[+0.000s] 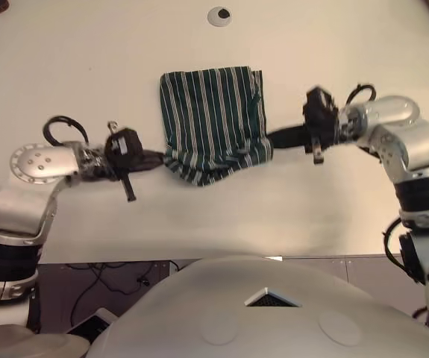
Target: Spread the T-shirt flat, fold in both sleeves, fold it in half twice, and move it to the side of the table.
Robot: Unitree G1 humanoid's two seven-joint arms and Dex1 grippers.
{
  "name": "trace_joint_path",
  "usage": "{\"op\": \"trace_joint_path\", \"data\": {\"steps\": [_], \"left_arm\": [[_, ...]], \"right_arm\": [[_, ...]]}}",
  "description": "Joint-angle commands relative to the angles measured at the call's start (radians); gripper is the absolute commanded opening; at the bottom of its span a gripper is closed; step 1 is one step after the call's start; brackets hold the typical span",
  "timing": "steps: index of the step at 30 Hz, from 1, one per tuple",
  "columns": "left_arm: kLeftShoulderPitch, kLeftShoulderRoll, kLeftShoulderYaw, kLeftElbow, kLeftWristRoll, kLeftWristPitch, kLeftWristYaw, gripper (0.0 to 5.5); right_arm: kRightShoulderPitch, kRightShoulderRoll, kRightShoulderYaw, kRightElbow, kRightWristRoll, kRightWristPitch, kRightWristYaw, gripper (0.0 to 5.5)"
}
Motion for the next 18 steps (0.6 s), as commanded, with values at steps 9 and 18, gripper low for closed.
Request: {"op": "trace_joint_path", "data": {"steps": [9,18], "left_arm": [[-0.389,-0.252,-0.009,0.348,-0.008,0.2,0.297,0.0],[-0.589,-0.374,0.062,0.698,0.012,0.096,0.391,0.0]], "right_arm": [[-0.316,0.271,-0.06,0.654,-0.182,-0.109,-0.198,0.02],[-0.419,0.314,-0.193,0.914,-0.223,-0.201,-0.305,0.02]]}}
